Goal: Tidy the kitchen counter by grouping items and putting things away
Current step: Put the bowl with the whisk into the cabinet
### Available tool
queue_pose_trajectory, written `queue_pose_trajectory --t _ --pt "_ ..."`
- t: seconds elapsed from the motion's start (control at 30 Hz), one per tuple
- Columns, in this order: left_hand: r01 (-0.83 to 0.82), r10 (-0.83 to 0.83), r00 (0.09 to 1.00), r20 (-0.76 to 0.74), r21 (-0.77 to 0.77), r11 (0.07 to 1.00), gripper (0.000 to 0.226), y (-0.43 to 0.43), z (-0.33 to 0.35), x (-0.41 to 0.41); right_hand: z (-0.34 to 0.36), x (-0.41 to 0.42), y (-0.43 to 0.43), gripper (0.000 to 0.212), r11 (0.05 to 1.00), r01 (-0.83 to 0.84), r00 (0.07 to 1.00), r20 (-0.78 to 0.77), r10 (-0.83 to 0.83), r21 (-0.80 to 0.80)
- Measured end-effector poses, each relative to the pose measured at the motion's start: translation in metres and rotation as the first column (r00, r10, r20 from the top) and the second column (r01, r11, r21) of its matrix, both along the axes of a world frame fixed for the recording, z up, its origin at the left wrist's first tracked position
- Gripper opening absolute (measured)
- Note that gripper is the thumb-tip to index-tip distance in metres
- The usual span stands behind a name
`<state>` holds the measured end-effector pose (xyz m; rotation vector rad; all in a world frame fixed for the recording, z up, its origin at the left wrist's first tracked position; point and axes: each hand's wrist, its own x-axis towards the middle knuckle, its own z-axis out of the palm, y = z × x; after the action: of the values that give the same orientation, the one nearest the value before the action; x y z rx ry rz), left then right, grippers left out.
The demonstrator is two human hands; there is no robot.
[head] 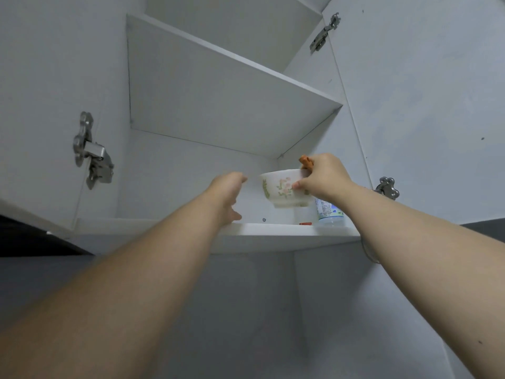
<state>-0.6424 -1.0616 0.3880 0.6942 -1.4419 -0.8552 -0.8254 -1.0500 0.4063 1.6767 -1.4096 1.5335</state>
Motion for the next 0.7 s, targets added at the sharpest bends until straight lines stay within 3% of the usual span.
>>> queue_pose_trajectory --t 0.2,0.3,0.43,0.57,0.7 --pt "0.158 -0.115 0.98 -0.162 0.283 0.946 0.062 0.02 0.014 0.009 -0.001 0.03 0.024 0.034 0.999 -0.044 0.998 -0.042 0.044 0.003" --pt "0.148 -0.099 0.98 -0.172 0.301 0.942 0.061 0.034 0.018 0.011 -0.008 0.047 0.031 0.039 0.996 -0.09 0.995 -0.049 0.091 0.025" --pt "0.052 -0.026 0.996 -0.084 0.323 0.945 0.057 0.042 0.017 0.02 -0.018 0.062 0.035 0.032 0.993 -0.118 0.99 -0.072 0.12 0.029" --pt "0.018 -0.007 0.999 -0.033 0.336 0.942 0.062 0.038 0.015 0.031 -0.025 0.071 0.041 0.039 0.992 -0.124 0.989 -0.078 0.123 -0.019" --pt "0.047 -0.038 0.999 -0.033 0.322 0.945 0.051 0.041 0.012 0.037 -0.025 0.078 0.052 0.026 0.978 -0.185 0.983 -0.038 0.182 -0.097"
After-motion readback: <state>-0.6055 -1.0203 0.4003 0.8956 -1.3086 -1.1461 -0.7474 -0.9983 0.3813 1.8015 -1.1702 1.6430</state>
